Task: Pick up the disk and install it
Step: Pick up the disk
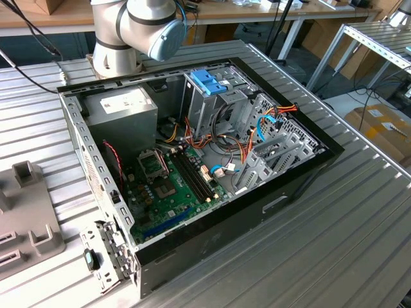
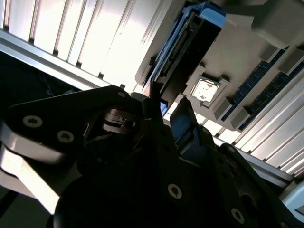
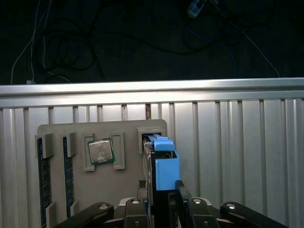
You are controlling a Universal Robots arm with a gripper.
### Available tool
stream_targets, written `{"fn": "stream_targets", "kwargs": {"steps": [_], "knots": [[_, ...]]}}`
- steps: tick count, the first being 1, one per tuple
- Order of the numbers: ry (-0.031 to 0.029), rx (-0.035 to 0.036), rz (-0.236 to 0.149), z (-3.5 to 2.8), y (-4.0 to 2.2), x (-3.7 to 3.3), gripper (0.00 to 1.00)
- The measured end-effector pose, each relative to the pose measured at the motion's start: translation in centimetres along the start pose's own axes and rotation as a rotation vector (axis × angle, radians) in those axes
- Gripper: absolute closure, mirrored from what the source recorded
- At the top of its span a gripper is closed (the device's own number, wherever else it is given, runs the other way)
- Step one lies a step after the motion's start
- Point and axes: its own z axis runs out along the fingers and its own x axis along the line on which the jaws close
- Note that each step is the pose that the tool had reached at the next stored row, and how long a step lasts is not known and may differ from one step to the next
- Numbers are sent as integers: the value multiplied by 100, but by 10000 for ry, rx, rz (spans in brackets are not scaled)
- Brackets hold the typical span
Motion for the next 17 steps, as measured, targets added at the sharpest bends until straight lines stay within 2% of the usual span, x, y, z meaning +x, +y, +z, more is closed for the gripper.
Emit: {"fn": "stream_targets", "kwargs": {"steps": [5, 11, 17], "knots": [[0, -3, 0, -40, -5, -1, 64], [1, -5, -1, -44, -134, -6, 64], [1, -5, 0, -45, -169, -8, 64]]}}
